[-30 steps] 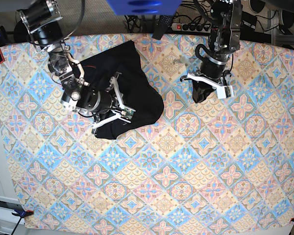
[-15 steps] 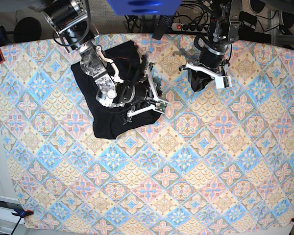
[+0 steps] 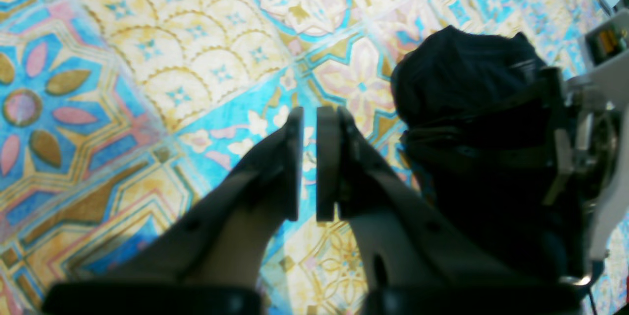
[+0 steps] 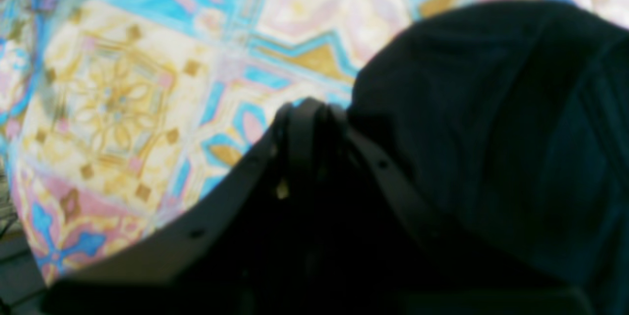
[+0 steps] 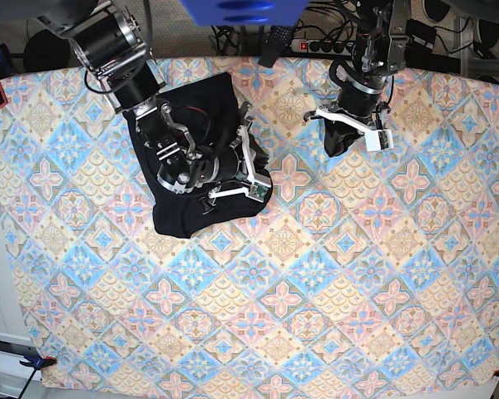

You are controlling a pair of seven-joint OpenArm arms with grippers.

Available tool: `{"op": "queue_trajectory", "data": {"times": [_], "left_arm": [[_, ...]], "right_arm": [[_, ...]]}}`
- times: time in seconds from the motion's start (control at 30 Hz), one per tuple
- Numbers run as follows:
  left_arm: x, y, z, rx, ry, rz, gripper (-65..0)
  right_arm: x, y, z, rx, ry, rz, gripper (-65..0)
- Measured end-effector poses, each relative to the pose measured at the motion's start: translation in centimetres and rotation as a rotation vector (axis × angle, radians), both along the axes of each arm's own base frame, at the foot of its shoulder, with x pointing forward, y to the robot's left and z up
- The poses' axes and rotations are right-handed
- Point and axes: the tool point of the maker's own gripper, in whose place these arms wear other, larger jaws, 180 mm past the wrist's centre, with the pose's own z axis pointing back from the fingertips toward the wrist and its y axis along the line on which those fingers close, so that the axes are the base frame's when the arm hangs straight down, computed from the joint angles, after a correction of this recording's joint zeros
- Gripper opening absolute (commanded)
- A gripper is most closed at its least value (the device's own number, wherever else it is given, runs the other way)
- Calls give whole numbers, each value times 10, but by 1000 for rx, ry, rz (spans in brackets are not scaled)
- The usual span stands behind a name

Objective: Fold the T-shirt properly
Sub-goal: 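Release the left gripper and fold the bundle over with the right gripper, then drag the folded black bundle with the right gripper toward the cloth's corner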

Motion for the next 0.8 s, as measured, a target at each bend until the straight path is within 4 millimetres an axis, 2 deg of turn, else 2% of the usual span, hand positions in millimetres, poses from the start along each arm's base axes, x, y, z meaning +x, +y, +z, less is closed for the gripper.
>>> {"op": "queue_trajectory", "data": {"times": [0.13, 0.3, 0.47, 0.67, 0.8], "left_arm": [[3, 1, 7, 2, -22, 1, -621], [4, 0, 7, 1, -24, -2, -621], [3, 0, 7, 0, -23, -2, -621], [2, 0, 6, 0, -20, -2, -621], [3, 0, 6, 0, -21, -2, -621]], "right_arm": [[7, -25, 0, -9, -16, -5, -603], [33, -70, 3, -116, -73, -36, -602], [42, -102, 4, -156, -97, -53, -602], [54, -115, 13, -232, -129, -43, -602], [64, -101, 57, -206, -223, -56, -602]]}}
